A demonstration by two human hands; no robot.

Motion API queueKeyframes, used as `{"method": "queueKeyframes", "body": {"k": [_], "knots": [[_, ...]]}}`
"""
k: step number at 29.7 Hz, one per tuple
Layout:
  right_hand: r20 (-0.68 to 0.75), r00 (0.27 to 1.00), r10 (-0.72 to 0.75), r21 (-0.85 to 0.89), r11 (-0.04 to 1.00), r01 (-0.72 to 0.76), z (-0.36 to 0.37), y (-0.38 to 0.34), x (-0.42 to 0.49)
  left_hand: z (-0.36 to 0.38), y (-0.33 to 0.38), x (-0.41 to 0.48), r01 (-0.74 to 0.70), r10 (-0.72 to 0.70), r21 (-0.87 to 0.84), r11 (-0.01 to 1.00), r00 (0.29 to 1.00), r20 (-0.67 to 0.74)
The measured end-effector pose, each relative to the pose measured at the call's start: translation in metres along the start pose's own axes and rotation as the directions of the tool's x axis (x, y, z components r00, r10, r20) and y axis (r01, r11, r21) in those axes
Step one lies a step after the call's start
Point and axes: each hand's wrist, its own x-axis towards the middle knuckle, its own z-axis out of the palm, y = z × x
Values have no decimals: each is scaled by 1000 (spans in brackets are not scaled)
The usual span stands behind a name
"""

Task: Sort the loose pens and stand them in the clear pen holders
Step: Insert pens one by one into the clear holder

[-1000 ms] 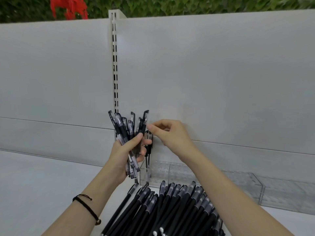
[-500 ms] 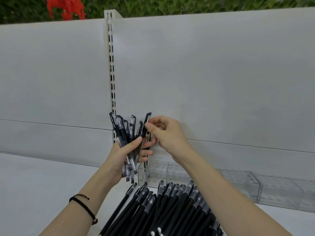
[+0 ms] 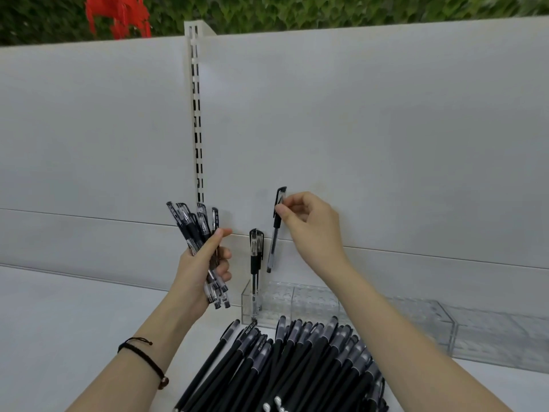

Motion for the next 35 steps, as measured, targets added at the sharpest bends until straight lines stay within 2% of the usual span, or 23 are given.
{"method": "queueKeyframes", "body": {"k": [5, 12, 18, 23, 29, 33, 35], "knots": [[42, 999, 25, -110, 994, -20, 10, 12, -7, 7, -3, 1, 36, -33, 84, 996, 999, -32], [57, 998, 20, -246, 969, -5, 5, 7, -5, 7, -3, 2, 34, -30, 56, 998, 997, -67], [94, 995, 42, -241, 970, -18, 9, 7, -8, 9, -4, 0, 30, -27, 75, 997, 999, -39], [59, 997, 42, -279, 960, -24, 6, 8, -9, 7, -5, 1, 19, -16, 88, 996, 999, -36], [64, 989, 131, -404, 910, -95, 7, 12, -12, 7, -4, 0, -14, 13, 53, 999, 1000, 22], [200, 941, 273, -505, 852, -140, 7, 9, -13, 9, -3, -4, -40, 32, 112, 993, 997, 69], [221, 929, 297, -512, 846, -149, 4, 3, -11, 10, -3, -5, -54, 44, 132, 990, 996, 75]]}}
